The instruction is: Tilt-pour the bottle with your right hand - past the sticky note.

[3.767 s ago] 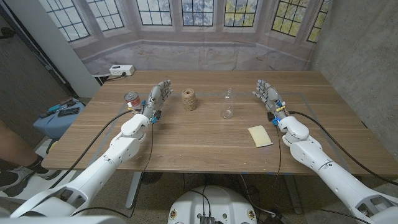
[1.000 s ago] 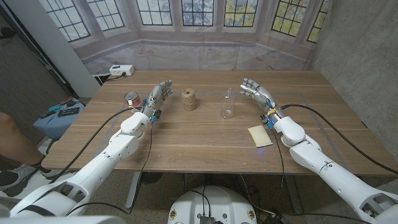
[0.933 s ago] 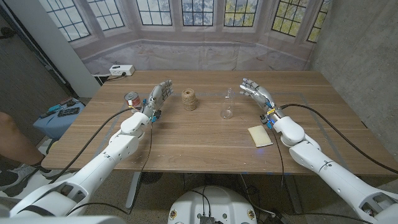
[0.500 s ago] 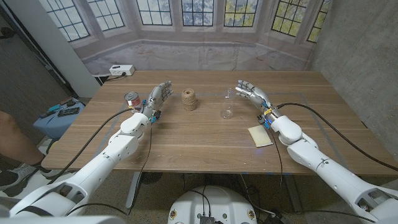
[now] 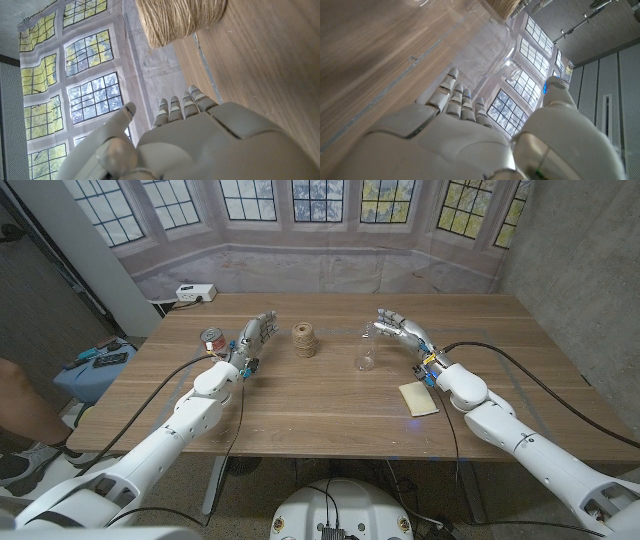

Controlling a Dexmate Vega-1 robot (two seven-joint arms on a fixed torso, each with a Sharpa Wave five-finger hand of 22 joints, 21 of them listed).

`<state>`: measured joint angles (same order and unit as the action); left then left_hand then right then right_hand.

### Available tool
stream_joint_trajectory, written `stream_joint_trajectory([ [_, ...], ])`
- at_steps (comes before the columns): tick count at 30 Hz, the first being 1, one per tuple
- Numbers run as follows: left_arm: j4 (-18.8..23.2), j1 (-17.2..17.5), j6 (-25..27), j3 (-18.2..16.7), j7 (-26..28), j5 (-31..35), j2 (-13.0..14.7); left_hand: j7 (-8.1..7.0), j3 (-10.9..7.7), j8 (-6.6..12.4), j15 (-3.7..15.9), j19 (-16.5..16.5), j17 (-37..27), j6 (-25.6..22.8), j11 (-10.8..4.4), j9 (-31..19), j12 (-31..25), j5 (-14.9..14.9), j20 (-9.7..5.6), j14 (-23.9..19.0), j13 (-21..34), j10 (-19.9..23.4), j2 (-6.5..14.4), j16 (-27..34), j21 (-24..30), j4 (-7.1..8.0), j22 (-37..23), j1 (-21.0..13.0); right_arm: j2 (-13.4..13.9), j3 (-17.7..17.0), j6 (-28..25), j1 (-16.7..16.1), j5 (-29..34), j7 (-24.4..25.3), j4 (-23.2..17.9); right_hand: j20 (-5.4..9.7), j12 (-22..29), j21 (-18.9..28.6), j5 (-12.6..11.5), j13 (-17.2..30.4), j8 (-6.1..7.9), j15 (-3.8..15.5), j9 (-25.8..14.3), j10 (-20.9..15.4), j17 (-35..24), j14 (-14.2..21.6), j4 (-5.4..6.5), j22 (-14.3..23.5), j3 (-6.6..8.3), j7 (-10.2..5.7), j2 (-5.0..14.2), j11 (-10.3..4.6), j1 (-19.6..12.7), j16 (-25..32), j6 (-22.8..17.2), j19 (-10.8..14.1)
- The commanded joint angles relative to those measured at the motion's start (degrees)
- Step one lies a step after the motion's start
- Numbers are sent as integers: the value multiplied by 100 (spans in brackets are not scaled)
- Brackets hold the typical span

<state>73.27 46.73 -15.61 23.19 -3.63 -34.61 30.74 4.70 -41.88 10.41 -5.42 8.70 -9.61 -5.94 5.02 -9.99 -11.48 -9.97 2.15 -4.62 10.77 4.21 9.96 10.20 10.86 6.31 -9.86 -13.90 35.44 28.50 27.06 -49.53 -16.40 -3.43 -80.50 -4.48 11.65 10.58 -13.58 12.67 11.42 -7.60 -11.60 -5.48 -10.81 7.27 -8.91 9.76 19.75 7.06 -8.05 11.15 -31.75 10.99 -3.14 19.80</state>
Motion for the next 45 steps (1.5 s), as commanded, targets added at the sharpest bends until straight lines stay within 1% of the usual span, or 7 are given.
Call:
stream_joint_trajectory([
  [1, 47, 20, -2, 21, -43, 17, 23, -13, -19, 27, -36, 18, -10, -49, 26, -29, -57, -5, 8, -44, 20, 13, -19, 22, 45, -28, -19, -26, 139, 114, -232, -5, 401, 95, -273, 16, -11, 8, -18, 39, -16, -11, -30, 57, -28, -60, -22, 10, 47, 478, 50, 36, -140, -6, 90, -7],
  [7, 100, 41, -1, 19, -14, 36, 39, -3, -22, 27, -45, 17, -10, -54, 24, -29, -55, -4, 11, -57, 20, 13, -20, 23, 45, -32, -19, -26, 118, 155, -205, 12, 569, 195, -230, 34, 16, -7, 68, 96, -5, -6, -45, 107, -48, -156, -53, 14, 140, 480, 132, 8, -304, -9, 150, -113],
  [15, 203, 97, 54, 14, 4, 24, 83, -3, -25, 28, -37, 3, -10, -62, 28, -29, -63, -3, 13, -74, 20, 41, -22, 25, 40, -37, -19, -26, 112, 179, -165, 38, 736, 301, -180, 17, 34, -29, 188, 171, -17, -8, -63, 227, -63, -348, -59, 14, 179, 473, 106, -20, -401, -38, 259, -311],
  [17, 218, 102, 59, 15, -5, 25, 94, -4, -25, 30, -33, 0, -10, -69, 25, -29, -63, -3, 11, -79, 20, 42, -24, 25, 39, -39, -19, -26, 117, 191, -168, 48, 773, 309, -166, 95, 33, -39, 226, 204, -29, -5, -70, 315, -69, -443, -52, 14, 186, 474, 84, -4, -421, -47, 332, -419],
  [23, 283, 124, 101, 11, 13, 27, 126, 9, -27, 38, -27, -10, -10, -98, 29, -30, -67, -1, 14, -99, 20, 60, -26, 27, 36, -43, -18, -25, 114, 240, -192, 88, 939, 381, -111, 112, 21, -39, 255, 239, -46, -11, -76, 440, -75, -543, -40, 14, 190, 473, 66, -1, -432, -52, 432, -515],
  [35, 354, 153, 149, 18, 8, 8, 143, 9, -30, 36, -30, -16, -12, -110, 49, -31, -62, 0, 16, -126, 21, 62, -29, 28, 36, -43, -18, -18, -17, 344, -138, 182, 1097, 505, 100, 113, 52, -22, 264, 268, -45, 15, -83, 448, -83, -554, -27, 15, 194, 476, 59, -22, -431, -28, 479, -542],
  [45, 368, 127, 180, 52, 4, 30, 130, 5, -33, 34, -37, -19, -13, -115, 52, -32, -62, 1, 20, -133, 21, 73, -28, 24, 36, -43, -17, -14, -7, 389, -125, 186, 1147, 514, 157, 115, 66, -7, 267, 295, -39, 25, -88, 488, -89, -570, -21, 17, 205, 477, 66, -32, -444, -15, 502, -555],
])
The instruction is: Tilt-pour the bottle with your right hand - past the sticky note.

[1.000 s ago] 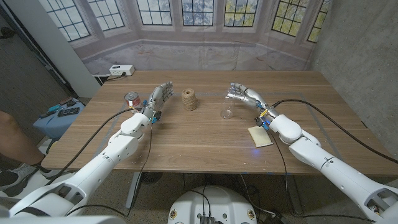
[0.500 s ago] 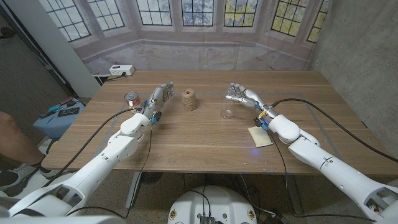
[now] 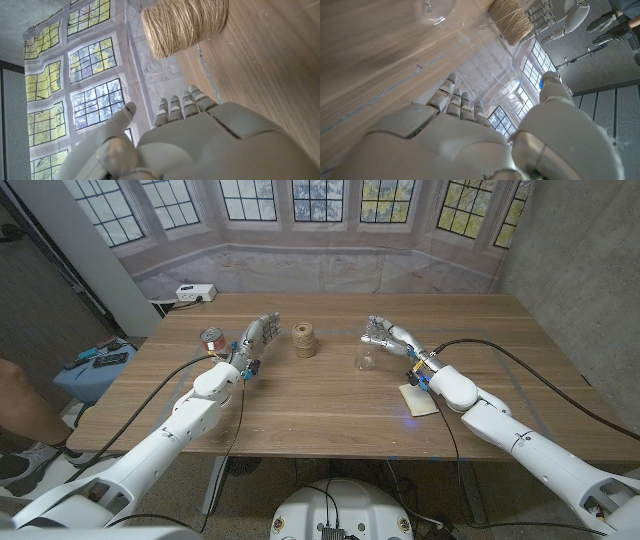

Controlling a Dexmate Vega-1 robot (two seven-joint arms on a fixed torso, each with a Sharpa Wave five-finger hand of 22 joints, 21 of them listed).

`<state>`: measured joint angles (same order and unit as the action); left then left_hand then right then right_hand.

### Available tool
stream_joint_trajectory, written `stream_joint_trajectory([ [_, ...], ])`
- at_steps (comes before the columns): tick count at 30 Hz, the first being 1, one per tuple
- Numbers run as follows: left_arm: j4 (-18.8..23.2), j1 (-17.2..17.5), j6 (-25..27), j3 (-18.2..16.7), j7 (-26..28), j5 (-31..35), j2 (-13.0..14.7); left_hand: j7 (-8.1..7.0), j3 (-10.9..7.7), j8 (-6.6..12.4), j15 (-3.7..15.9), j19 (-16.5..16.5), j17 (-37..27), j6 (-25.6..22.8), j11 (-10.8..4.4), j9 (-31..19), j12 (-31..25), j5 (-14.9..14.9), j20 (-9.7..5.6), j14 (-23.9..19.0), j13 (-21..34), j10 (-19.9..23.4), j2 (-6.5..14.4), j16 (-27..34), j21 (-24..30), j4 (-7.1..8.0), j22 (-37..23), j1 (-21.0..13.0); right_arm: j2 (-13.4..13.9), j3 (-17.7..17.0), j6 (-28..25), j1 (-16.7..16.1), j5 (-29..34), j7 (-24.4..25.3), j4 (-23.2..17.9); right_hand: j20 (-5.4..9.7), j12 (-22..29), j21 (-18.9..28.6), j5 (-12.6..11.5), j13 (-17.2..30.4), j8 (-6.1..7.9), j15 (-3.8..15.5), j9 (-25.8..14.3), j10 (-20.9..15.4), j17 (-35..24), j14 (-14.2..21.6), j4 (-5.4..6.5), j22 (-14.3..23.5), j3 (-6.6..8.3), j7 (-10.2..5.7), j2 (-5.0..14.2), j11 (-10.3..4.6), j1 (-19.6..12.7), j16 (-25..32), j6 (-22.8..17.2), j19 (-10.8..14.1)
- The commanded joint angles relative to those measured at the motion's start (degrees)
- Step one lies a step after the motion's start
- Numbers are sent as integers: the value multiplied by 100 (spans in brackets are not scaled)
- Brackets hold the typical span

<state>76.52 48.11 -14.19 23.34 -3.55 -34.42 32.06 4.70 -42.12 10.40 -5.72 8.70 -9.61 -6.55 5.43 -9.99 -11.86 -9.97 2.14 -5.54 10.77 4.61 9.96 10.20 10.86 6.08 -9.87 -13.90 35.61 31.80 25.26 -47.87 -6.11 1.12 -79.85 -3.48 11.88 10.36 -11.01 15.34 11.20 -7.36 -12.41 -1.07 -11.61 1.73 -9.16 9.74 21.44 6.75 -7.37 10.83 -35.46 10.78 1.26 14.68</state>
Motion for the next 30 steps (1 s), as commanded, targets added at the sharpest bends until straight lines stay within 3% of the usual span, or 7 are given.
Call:
stream_joint_trajectory([
  [1, 44, -13, 44, 43, -4, 17, -2, 8, -9, 34, -3, -19, -13, -55, 8, -32, -22, 1, 21, -43, 21, 32, -29, 24, 36, -20, -16, -13, -28, 61, 64, 16, 133, 79, 105, 14, 50, 17, 11, 32, -16, -1, -8, 41, -10, -15, 4, 18, 37, 507, -3, -2, -76, 9, 67, -44],
  [30, -82, -145, 115, 106, -191, -14, -17, 81, -18, 141, -24, 5, -14, -455, 26, -45, -56, 3, 23, -154, 26, 175, -35, 34, 48, -9, -15, 19, -423, 297, 361, 322, 214, 138, 898, 53, 130, 57, -8, 117, -16, 88, -21, 70, -36, -12, -13, 24, 81, 495, -1, -69, -169, 47, 157, -21],
])
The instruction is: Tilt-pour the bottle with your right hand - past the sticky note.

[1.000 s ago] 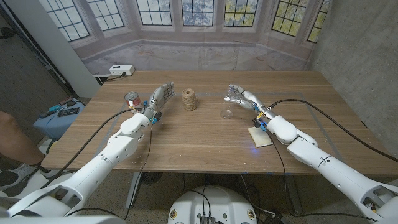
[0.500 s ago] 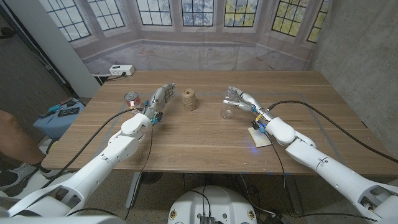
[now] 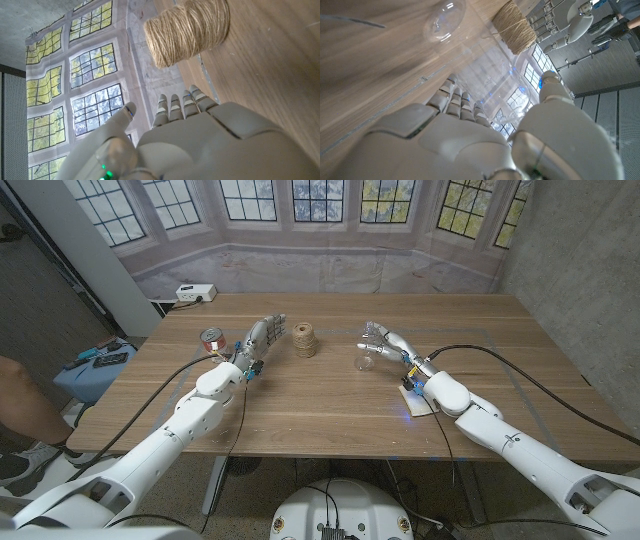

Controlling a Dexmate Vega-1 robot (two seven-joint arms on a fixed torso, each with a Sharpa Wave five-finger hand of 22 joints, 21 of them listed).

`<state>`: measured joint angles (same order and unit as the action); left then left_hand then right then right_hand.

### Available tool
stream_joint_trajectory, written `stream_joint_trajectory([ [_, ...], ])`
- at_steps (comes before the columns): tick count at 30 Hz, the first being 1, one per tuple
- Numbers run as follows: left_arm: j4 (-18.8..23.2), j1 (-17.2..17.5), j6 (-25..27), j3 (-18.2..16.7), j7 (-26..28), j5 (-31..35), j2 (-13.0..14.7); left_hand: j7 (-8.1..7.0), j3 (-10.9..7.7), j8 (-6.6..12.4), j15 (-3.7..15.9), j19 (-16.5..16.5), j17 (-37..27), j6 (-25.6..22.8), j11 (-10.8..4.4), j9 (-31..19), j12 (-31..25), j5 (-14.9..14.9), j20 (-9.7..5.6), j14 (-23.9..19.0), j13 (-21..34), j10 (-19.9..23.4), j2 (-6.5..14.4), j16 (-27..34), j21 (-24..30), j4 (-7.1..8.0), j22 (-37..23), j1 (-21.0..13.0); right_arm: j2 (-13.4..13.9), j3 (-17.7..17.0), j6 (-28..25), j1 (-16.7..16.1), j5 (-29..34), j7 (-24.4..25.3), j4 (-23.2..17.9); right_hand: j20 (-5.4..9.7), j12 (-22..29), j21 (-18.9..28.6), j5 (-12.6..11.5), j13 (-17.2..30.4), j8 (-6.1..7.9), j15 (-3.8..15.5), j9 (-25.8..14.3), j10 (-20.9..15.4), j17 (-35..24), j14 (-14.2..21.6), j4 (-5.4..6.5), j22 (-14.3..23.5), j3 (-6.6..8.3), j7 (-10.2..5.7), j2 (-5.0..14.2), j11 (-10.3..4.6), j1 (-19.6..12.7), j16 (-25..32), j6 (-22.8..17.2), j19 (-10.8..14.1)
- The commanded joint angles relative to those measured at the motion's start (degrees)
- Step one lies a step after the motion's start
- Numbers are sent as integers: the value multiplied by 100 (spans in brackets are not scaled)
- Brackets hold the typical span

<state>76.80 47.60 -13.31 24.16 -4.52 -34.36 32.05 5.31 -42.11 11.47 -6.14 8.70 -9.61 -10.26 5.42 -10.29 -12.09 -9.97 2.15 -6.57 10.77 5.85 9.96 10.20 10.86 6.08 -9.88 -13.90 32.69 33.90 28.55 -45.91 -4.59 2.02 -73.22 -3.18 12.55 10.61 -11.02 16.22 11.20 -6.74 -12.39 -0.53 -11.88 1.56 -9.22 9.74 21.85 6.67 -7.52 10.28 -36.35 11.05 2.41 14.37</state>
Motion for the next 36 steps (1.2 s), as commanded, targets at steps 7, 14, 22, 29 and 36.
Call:
stream_joint_trajectory([
  [7, -172, -129, 13, 33, -122, -25, -45, 11, -20, 30, 20, 8, -14, -109, 7, -18, -35, 3, 21, -65, 28, 64, -36, 33, 49, -9, -14, 24, -161, 136, 47, 177, 115, 74, 311, 59, 88, 44, -32, 62, -12, 74, -27, 43, -19, 14, -32, 25, 69, 503, 12, -29, -163, 34, 74, 26],
  [14, -181, -135, 34, 43, -139, -31, -47, 8, -21, 23, 14, 12, -14, -116, 13, -19, -32, 3, 24, -73, 28, 66, -36, 31, 50, -8, -14, 27, -183, 189, 32, 195, 148, 70, 309, 76, 132, 50, -51, 101, 2, 100, -32, 34, -30, 42, -47, 26, 93, 483, 2, -62, -237, 53, 77, 31],
  [22, -169, -123, 41, 42, -159, -41, -32, 8, -24, 12, 16, 14, -14, -121, 11, -21, -30, 2, 25, -77, 29, 72, -37, 27, 50, -9, -14, 31, -230, 210, 48, 193, 105, 68, 319, 103, 261, 78, -70, 185, 50, 202, -46, -79, -62, 182, -42, 29, 133, 464, 5, -132, -328, 117, -7, 94],
  [29, -139, -97, 39, 43, -161, -41, -19, 15, -27, 10, 8, 20, -13, -145, 2, -22, -33, 2, 27, -88, 30, 90, -37, 25, 51, -10, -14, 34, -263, 229, 139, 207, 200, 165, 370, 136, 440, 113, -90, 297, 115, 298, -62, -257, -102, 362, -40, 31, 173, 423, -11, -195, -426, 182, -180, 208],
  [36, -73, -30, 40, 18, -107, -49, 6, 11, -30, 1, 7, 22, -12, -154, 16, -24, -27, 2, 27, -91, 30, 88, -37, 21, 51, -14, -14, 35, -295, 241, 150, 210, 244, 230, 395, 188, 610, 127, -110, 419, 162, 391, -84, -390, -157, 521, -21, 32, 213, 355, -1, -249, -487, 238, -334, 291],
])
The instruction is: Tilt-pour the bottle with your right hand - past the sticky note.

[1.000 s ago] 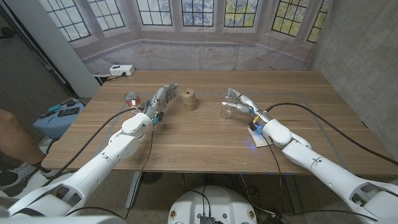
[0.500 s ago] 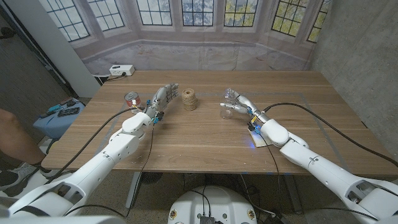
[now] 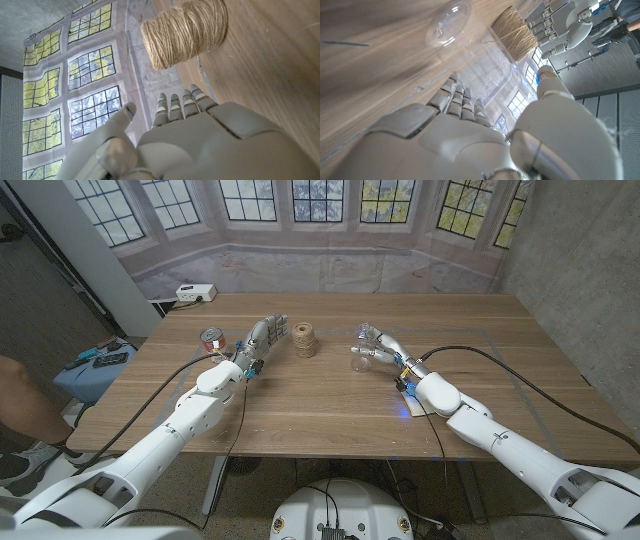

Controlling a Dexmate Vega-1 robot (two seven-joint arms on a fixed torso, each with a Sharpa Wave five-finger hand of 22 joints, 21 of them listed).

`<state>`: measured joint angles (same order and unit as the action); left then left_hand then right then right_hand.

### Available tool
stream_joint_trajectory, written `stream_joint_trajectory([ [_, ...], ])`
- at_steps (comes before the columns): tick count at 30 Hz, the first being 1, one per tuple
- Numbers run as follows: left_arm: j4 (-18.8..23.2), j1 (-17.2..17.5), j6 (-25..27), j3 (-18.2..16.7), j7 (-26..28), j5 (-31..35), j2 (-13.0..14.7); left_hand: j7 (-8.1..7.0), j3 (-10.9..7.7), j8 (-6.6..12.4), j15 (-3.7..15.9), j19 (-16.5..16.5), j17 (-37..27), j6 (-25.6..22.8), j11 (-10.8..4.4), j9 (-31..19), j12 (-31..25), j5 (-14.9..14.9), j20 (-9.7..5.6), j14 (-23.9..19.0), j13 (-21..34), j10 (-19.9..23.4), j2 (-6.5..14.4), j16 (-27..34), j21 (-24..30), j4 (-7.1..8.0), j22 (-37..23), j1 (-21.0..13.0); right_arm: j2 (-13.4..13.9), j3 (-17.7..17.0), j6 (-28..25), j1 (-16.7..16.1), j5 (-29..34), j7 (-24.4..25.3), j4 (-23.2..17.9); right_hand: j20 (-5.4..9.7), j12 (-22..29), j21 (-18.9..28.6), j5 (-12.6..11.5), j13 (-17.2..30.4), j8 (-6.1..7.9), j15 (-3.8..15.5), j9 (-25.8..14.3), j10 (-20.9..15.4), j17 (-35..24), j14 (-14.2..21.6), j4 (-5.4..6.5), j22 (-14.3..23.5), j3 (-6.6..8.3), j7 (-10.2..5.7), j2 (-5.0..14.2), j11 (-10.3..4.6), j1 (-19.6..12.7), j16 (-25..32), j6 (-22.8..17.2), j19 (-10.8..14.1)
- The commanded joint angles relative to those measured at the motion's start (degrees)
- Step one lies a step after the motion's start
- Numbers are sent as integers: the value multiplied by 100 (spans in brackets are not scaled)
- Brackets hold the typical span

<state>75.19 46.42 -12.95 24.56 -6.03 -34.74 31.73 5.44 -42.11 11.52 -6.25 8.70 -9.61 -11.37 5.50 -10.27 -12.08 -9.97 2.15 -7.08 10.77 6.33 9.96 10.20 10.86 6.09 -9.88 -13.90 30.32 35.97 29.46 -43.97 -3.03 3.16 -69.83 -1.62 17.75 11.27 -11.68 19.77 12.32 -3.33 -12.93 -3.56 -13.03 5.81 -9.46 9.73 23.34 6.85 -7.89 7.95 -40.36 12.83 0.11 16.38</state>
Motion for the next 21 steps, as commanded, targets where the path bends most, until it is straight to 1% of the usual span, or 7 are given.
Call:
stream_joint_trajectory([
  [1, 96, 97, 6, -24, 47, -14, 41, -3, -31, -5, 18, 23, -12, -45, 6, -26, -28, 2, 29, -39, 31, 43, -37, 20, 51, -14, -14, 35, -61, 38, 67, 20, 85, 109, 70, 38, 125, 61, -47, 90, 63, 63, -35, -119, -54, 145, 7, 33, 74, 331, 42, -33, -98, 78, -145, 99],
  [3, 121, 118, 17, -29, 64, -20, 48, -4, -32, -8, 17, 23, -12, -45, 4, -26, -27, 2, 32, -39, 31, 42, -37, 19, 51, -15, -14, 36, -77, 37, 67, 13, 98, 148, 85, 44, 191, 71, -55, 137, 77, 102, -44, -170, -74, 215, 4, 33, 94, 318, 49, -40, -132, 101, -192, 141],
  [6, 146, 141, 34, -36, 81, -32, 54, -2, -33, -11, 17, 26, -12, -46, 5, -26, -25, 2, 31, -40, 31, 43, -36, 18, 52, -15, -14, 37, -90, 42, 77, 10, 125, 192, 108, 71, 342, 87, -69, 239, 109, 163, -64, -297, -120, 360, 0, 34, 130, 294, 47, -112, -195, 147, -308, 229],
  [11, 160, 158, 37, -46, 108, -40, 52, -8, -36, -16, 11, 26, -12, -50, 5, -27, -26, 2, 34, -44, 32, 50, -35, 17, 52, -16, -14, 38, -117, 53, 109, 13, 169, 262, 164, 96, 518, 102, -86, 364, 161, 239, -87, -432, -179, 526, 0, 35, 175, 239, 49, -163, -271, 197, -488, 335],
  [12, 163, 159, 34, -46, 108, -38, 53, -9, -36, -19, 15, 28, -12, -46, 5, -27, -26, 2, 28, -43, 32, 52, -35, 16, 52, -16, -14, 38, -124, 53, 112, 13, 162, 265, 173, 108, 585, 114, -92, 410, 195, 259, -95, -488, -198, 594, -7, 35, 190, 221, 38, -158, -306, 216, -592, 393],
  [18, 176, 162, 36, -43, 118, -40, 42, -10, -40, -22, 13, 33, -12, -54, 3, -28, -28, 1, 32, -48, 32, 65, -33, 15, 53, -18, -14, 38, -141, 57, 147, 10, 185, 318, 210, 139, 722, 121, -104, 508, 229, 317, -113, -590, -246, 715, -9, 35, 227, 154, 34, -201, -375, 250, -717, 473],
  [21, 174, 159, 38, -34, 119, -40, 30, -12, -41, -24, 13, 34, -12, -58, 4, -28, -27, 2, 30, -50, 32, 68, -33, 15, 53, -19, -14, 39, -142, 54, 177, 5, 190, 340, 228, 148, 822, 123, -108, 570, 262, 349, -124, -690, -274, 802, -11, 35, 247, 130, 24, -195, -416, 273, -826, 519],
])
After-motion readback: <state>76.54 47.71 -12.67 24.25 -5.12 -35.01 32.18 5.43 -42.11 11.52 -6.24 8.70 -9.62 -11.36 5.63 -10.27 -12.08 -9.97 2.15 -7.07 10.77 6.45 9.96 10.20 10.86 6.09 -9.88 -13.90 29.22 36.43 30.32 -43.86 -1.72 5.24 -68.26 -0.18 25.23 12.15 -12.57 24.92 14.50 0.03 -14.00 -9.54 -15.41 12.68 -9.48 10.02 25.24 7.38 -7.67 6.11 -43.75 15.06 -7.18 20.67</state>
